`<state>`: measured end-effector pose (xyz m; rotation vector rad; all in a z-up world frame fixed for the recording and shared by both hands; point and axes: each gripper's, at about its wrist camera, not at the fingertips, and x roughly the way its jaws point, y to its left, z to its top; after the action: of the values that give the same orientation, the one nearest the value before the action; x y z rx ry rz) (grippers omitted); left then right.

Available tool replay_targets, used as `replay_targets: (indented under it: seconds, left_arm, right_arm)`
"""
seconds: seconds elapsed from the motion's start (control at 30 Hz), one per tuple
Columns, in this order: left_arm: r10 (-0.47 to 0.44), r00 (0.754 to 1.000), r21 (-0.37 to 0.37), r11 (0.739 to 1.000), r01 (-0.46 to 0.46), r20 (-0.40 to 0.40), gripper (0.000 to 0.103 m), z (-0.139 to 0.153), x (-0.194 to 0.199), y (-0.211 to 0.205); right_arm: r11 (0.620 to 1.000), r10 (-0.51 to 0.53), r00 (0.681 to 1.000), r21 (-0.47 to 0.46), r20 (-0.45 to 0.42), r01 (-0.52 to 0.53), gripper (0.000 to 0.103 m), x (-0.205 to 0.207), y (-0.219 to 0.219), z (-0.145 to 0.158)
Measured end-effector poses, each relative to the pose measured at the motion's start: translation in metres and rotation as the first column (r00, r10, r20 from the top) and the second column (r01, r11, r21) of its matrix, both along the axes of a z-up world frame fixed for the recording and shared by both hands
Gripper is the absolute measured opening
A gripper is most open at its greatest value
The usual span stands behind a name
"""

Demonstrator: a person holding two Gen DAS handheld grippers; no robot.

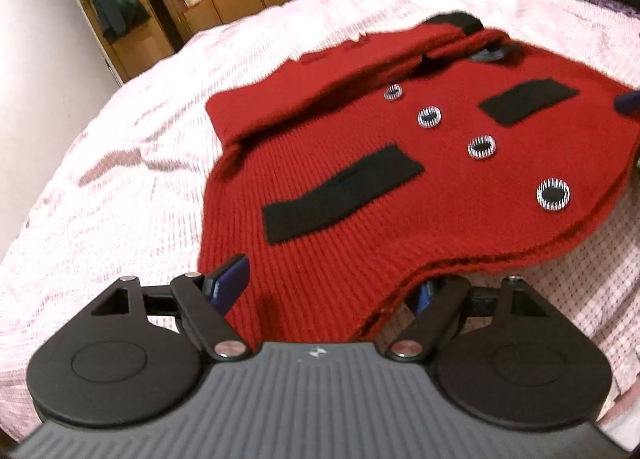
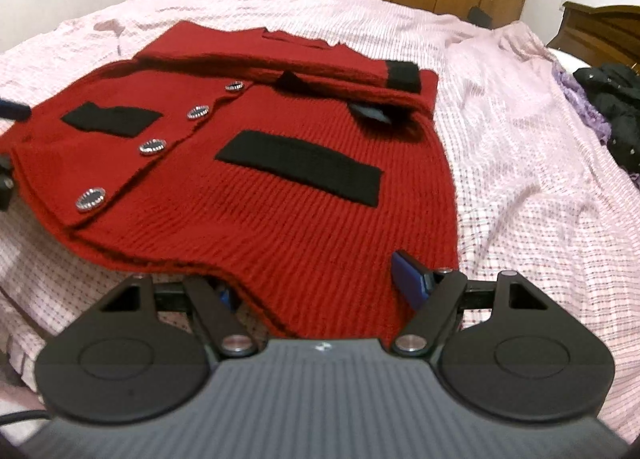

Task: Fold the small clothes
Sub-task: 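Grasp the cardigan hem with the right gripper while the left gripper grasps the hem too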

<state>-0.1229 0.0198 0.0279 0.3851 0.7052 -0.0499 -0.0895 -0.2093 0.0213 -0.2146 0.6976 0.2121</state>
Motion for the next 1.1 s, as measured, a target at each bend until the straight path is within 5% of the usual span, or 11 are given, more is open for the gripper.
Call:
replay_targets:
  seconds: [0.17, 0.27, 0.4, 0.47, 0.67, 1.1]
  left_arm:
    - [0.018, 0.999, -0.024, 1.000, -0.019, -0.029, 0.084, -0.001, 0.009, 0.005]
    - [0.017, 0.999, -0.024, 1.000, -0.018, -0.043, 0.083, -0.003, 0.012, 0.005]
    - [-0.016, 1.000, -0.007, 1.000, 0.016, -0.012, 0.077, -0.001, 0.008, 0.001]
    - [-0.034, 0.999, -0.020, 0.999, 0.033, -0.011, 0.063, 0.001, 0.007, 0.001]
    - [-0.061, 0.998, -0.098, 0.993, 0.058, -0.027, 0.029, 0.007, 0.009, 0.000]
    - [-0.017, 0.999, -0.200, 0.979, 0.026, 0.045, 0.018, 0.033, 0.015, 0.008]
  right_arm:
    - [1.000, 0.007, 1.000, 0.007, 0.009, -0.007, 0.073, 0.000, -0.001, 0.003]
    - [1.000, 0.021, 0.999, 0.006, 0.034, -0.021, 0.063, -0.005, 0.000, 0.009]
    - [0.999, 0.041, 0.998, 0.023, 0.057, -0.042, 0.039, -0.010, -0.002, 0.016]
    - [0.998, 0.043, 0.997, 0.042, 0.059, -0.046, 0.026, -0.010, -0.003, 0.018]
    - [0.996, 0.013, 0.995, 0.086, 0.103, -0.022, 0.020, -0.009, -0.007, 0.028]
    - [0.988, -0.049, 0.977, 0.151, 0.207, 0.017, 0.011, -0.005, -0.008, 0.047]
